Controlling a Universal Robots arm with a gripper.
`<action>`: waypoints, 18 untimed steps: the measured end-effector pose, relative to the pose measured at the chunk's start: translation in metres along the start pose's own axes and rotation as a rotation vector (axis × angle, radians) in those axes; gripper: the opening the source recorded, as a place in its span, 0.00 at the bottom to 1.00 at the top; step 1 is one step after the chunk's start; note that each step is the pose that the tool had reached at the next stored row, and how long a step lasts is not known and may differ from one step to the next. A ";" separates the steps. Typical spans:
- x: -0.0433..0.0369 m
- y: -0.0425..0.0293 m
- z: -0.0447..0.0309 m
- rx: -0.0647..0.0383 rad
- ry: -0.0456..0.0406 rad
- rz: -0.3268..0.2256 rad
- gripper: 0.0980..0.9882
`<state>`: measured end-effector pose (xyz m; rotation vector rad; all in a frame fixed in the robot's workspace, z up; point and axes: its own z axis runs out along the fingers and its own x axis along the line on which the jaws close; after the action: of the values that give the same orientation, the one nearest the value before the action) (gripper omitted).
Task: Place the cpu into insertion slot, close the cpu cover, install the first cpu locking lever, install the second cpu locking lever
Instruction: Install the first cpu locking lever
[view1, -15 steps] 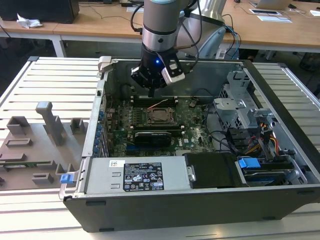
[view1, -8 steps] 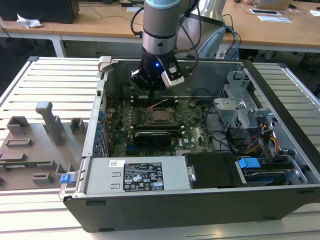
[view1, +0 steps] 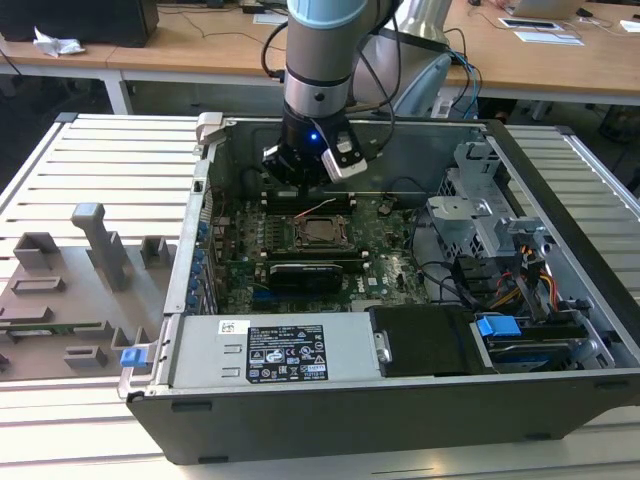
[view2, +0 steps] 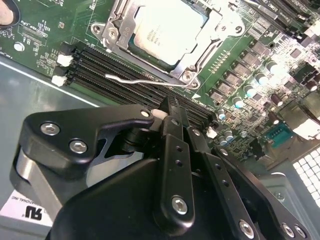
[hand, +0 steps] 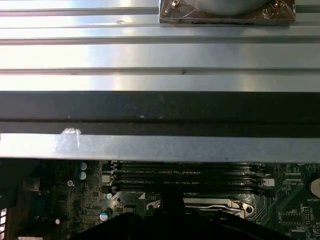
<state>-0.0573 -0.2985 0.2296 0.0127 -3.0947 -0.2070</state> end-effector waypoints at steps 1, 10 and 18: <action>0.0000 -0.0001 0.0007 0.000 -0.0001 0.000 0.01; -0.0004 -0.0012 0.0088 0.000 0.0000 0.000 0.01; -0.0006 -0.0019 0.0144 0.000 0.0000 0.000 0.01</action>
<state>-0.0573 -0.2985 0.2151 0.0128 -3.0947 -0.2070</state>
